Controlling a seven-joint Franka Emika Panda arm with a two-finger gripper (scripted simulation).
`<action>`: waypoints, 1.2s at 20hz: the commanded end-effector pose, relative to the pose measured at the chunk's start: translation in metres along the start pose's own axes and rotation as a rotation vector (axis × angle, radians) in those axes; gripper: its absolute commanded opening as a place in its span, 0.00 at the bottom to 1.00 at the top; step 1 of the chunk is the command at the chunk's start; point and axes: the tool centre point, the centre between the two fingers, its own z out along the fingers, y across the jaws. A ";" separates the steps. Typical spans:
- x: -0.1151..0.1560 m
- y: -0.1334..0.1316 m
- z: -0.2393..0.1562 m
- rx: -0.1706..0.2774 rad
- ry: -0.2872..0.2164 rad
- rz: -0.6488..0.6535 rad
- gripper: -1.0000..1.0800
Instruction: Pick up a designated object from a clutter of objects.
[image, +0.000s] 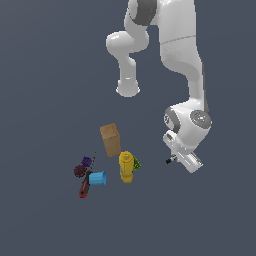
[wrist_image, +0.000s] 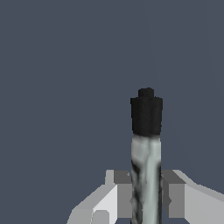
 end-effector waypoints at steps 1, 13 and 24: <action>0.000 0.000 0.000 0.000 0.000 0.000 0.00; 0.014 0.002 -0.023 0.000 0.000 0.000 0.00; 0.069 0.009 -0.116 0.000 -0.001 0.001 0.00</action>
